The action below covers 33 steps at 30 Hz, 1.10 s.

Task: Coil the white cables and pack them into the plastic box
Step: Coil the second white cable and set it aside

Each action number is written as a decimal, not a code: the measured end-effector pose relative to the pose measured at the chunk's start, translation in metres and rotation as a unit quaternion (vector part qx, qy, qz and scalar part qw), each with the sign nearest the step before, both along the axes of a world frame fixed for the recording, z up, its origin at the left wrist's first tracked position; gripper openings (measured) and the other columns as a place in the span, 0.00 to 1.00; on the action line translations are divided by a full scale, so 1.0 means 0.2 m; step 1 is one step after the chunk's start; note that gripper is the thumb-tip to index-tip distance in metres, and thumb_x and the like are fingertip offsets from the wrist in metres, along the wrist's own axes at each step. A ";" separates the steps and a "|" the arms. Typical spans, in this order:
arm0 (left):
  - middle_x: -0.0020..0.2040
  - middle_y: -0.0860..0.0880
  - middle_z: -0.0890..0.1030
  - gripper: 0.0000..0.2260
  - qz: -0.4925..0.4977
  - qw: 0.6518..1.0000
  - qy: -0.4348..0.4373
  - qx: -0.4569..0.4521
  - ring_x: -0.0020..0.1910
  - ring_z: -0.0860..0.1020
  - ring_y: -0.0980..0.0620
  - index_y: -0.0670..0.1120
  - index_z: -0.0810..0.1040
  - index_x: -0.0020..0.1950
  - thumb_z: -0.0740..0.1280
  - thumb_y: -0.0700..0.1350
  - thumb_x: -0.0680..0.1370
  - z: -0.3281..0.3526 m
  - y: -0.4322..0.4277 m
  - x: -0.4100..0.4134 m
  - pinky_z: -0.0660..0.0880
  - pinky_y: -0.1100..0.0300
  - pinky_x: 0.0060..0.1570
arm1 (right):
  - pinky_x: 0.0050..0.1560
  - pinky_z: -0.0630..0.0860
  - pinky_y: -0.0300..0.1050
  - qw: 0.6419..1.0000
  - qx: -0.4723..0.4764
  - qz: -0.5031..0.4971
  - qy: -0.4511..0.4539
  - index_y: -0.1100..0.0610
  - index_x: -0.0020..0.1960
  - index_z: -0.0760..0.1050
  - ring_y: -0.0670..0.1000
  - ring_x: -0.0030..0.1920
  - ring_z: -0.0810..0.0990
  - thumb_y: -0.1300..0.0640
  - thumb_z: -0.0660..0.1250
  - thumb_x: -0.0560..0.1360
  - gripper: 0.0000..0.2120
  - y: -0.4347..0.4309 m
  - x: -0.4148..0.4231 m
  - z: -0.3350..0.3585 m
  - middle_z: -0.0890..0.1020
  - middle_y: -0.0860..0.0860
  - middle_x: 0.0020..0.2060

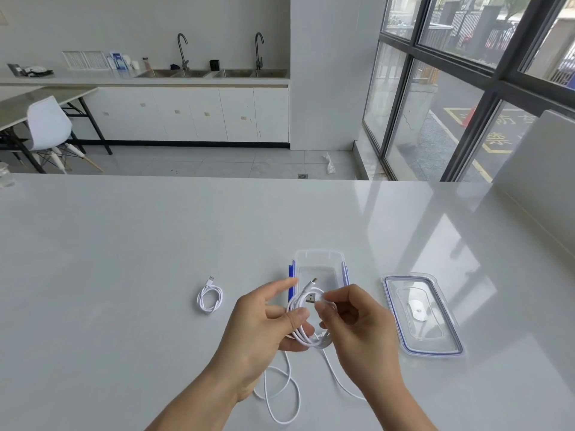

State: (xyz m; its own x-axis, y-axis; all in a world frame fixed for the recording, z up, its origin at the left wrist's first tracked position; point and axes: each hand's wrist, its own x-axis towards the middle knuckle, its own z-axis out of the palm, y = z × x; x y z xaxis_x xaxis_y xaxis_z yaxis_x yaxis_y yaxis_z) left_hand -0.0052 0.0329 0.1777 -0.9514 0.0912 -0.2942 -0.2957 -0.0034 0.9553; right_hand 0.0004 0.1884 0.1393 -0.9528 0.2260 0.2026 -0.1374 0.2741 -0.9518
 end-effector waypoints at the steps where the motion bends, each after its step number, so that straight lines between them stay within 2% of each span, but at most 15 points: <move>1: 0.38 0.38 0.86 0.16 -0.011 1.000 0.000 0.004 0.37 0.83 0.45 0.49 0.80 0.62 0.71 0.36 0.77 0.01 -0.01 -0.01 0.84 0.49 0.42 | 0.35 0.79 0.52 1.000 0.008 0.000 0.005 0.48 0.42 0.79 0.54 0.31 0.81 0.63 0.75 0.73 0.10 0.00 0.00 0.00 0.83 0.51 0.30; 4: 0.37 0.38 0.85 0.14 -0.011 1.000 -0.003 0.010 0.36 0.83 0.45 0.47 0.81 0.60 0.70 0.35 0.77 0.02 -0.01 -0.02 0.84 0.48 0.43 | 0.34 0.78 0.55 1.000 0.022 -0.005 0.013 0.49 0.41 0.78 0.56 0.31 0.81 0.62 0.75 0.73 0.10 -0.01 -0.01 0.00 0.82 0.52 0.29; 6: 0.37 0.38 0.85 0.12 0.000 1.000 -0.003 0.011 0.36 0.82 0.45 0.48 0.81 0.58 0.70 0.36 0.77 0.02 -0.01 -0.02 0.84 0.49 0.41 | 0.33 0.78 0.51 0.998 0.054 -0.023 0.033 0.49 0.41 0.78 0.53 0.30 0.80 0.60 0.75 0.73 0.09 -0.02 -0.02 -0.02 0.80 0.49 0.29; 9: 0.36 0.39 0.85 0.09 0.021 1.000 0.000 0.006 0.35 0.83 0.43 0.44 0.83 0.55 0.70 0.36 0.77 0.02 -0.01 -0.02 0.84 0.47 0.41 | 0.33 0.77 0.43 0.982 0.131 -0.050 0.124 0.53 0.39 0.79 0.45 0.32 0.79 0.58 0.73 0.73 0.05 -0.04 -0.02 -0.03 0.79 0.42 0.31; 11: 0.35 0.39 0.85 0.08 0.024 1.000 0.002 0.000 0.36 0.84 0.42 0.43 0.83 0.54 0.71 0.36 0.76 0.02 -0.02 -0.02 0.84 0.44 0.43 | 0.33 0.77 0.42 0.973 0.149 -0.059 0.163 0.56 0.40 0.79 0.43 0.32 0.79 0.60 0.73 0.72 0.04 -0.05 -0.03 -0.06 0.80 0.42 0.34; 14: 0.36 0.38 0.86 0.07 0.018 1.000 0.007 -0.002 0.35 0.84 0.43 0.43 0.84 0.53 0.71 0.36 0.76 0.02 -0.02 -0.03 0.84 0.44 0.43 | 0.32 0.76 0.42 0.976 0.139 -0.063 0.157 0.56 0.39 0.78 0.45 0.31 0.78 0.61 0.74 0.72 0.06 -0.05 -0.03 -0.06 0.79 0.42 0.32; 16: 0.37 0.38 0.86 0.07 0.019 1.000 0.009 -0.003 0.34 0.83 0.44 0.43 0.84 0.52 0.71 0.36 0.76 0.02 -0.01 -0.03 0.84 0.47 0.42 | 0.32 0.76 0.45 0.983 0.133 -0.065 0.109 0.53 0.38 0.76 0.48 0.30 0.78 0.61 0.77 0.71 0.10 -0.05 -0.03 -0.04 0.79 0.46 0.29; 19: 0.37 0.38 0.86 0.07 0.016 1.000 0.023 -0.001 0.34 0.83 0.45 0.46 0.85 0.48 0.70 0.35 0.77 0.01 -0.02 -0.03 0.84 0.49 0.40 | 0.32 0.79 0.56 0.999 0.023 -0.018 -0.035 0.51 0.38 0.72 0.58 0.30 0.80 0.58 0.76 0.69 0.12 -0.05 -0.06 0.02 0.80 0.53 0.31; 21: 0.38 0.40 0.86 0.08 0.004 0.999 0.041 -0.016 0.34 0.83 0.47 0.49 0.85 0.47 0.70 0.36 0.77 0.00 -0.01 -0.01 0.84 0.50 0.41 | 0.30 0.77 0.53 0.995 -0.044 0.018 -0.091 0.52 0.40 0.72 0.61 0.31 0.81 0.61 0.76 0.68 0.13 -0.04 -0.08 0.06 0.81 0.52 0.37; 24: 0.38 0.45 0.87 0.09 -0.003 0.996 0.070 -0.060 0.35 0.84 0.49 0.52 0.84 0.49 0.70 0.38 0.78 -0.01 -0.01 0.00 0.83 0.51 0.45 | 0.30 0.74 0.44 0.992 -0.063 0.044 -0.096 0.55 0.42 0.73 0.60 0.30 0.81 0.65 0.77 0.68 0.13 -0.02 -0.09 0.09 0.80 0.53 0.40; 28: 0.39 0.45 0.87 0.08 -0.020 0.994 0.078 -0.078 0.38 0.85 0.48 0.50 0.83 0.53 0.69 0.39 0.78 -0.02 -0.04 0.00 0.82 0.52 0.47 | 0.33 0.74 0.48 0.973 -0.159 0.123 -0.110 0.62 0.43 0.74 0.55 0.30 0.80 0.63 0.78 0.68 0.13 0.02 -0.06 0.10 0.80 0.55 0.36; 31: 0.39 0.45 0.87 0.08 -0.005 0.995 0.073 -0.067 0.38 0.85 0.45 0.48 0.83 0.54 0.69 0.38 0.78 -0.02 -0.05 0.00 0.83 0.51 0.47 | 0.38 0.78 0.47 0.966 -0.173 0.156 -0.113 0.65 0.48 0.74 0.54 0.35 0.83 0.63 0.77 0.71 0.13 0.03 -0.03 0.11 0.83 0.56 0.39; 33: 0.38 0.44 0.87 0.08 0.010 0.996 0.069 -0.055 0.37 0.85 0.45 0.49 0.84 0.51 0.69 0.37 0.78 -0.02 -0.04 0.01 0.82 0.51 0.45 | 0.42 0.80 0.51 0.958 -0.200 0.168 -0.120 0.64 0.50 0.78 0.56 0.38 0.83 0.59 0.76 0.73 0.12 0.03 -0.02 0.10 0.83 0.61 0.43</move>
State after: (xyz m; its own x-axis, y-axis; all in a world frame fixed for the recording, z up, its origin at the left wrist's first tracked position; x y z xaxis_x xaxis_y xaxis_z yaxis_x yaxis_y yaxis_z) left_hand -0.0033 0.0241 0.1727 -0.9847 0.0456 -0.1680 -0.1628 0.0997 0.9816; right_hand -0.0039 0.1943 0.1601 -0.9936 -0.0880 -0.0702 0.0822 -0.1410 -0.9866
